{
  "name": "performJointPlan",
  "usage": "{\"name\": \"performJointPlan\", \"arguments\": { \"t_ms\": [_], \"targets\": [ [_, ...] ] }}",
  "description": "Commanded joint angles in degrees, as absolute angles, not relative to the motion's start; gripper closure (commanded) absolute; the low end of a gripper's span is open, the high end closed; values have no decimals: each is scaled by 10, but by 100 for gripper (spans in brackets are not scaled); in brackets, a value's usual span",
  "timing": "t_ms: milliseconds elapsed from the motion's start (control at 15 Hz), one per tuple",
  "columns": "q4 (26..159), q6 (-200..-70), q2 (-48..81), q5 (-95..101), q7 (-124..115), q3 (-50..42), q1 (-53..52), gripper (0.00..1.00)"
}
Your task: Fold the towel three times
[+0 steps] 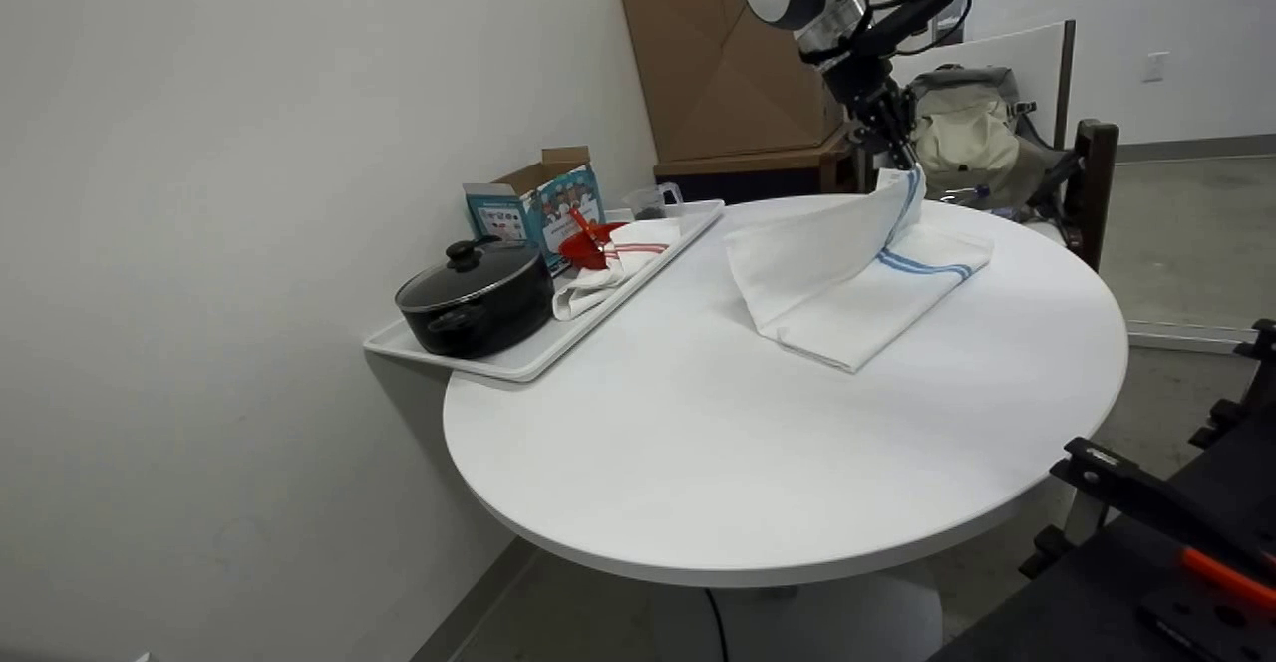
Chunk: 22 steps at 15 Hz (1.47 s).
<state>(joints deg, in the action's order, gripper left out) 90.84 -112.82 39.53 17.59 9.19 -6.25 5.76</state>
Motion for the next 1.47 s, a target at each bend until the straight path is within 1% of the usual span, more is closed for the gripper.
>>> {"name": "performJointPlan", "arguments": {
  "t_ms": [0,533,600,667,800,867,933,1000,1067,1267,1333,1400],
  "targets": [
    [955,-1156,390,223,92,-74,47,100],
    [1022,-1207,393,298,92,-90,46,100],
    [1035,-1213,391,311,91,-94,44,73],
    [1047,-1218,388,323,90,-96,42,72],
    [1069,-1230,383,344,90,-98,40,59],
    [1077,-1235,381,353,88,-97,40,49],
    [1084,-1240,377,360,87,-96,39,43],
    [1089,-1243,374,366,85,-95,39,34],
    [1092,-1243,370,365,85,-92,40,28],
    [1078,-1214,346,313,101,-71,52,6],
    [1071,-1202,336,289,110,-63,57,1],
    [1060,-1183,322,251,125,-53,64,0]
  ]
}}
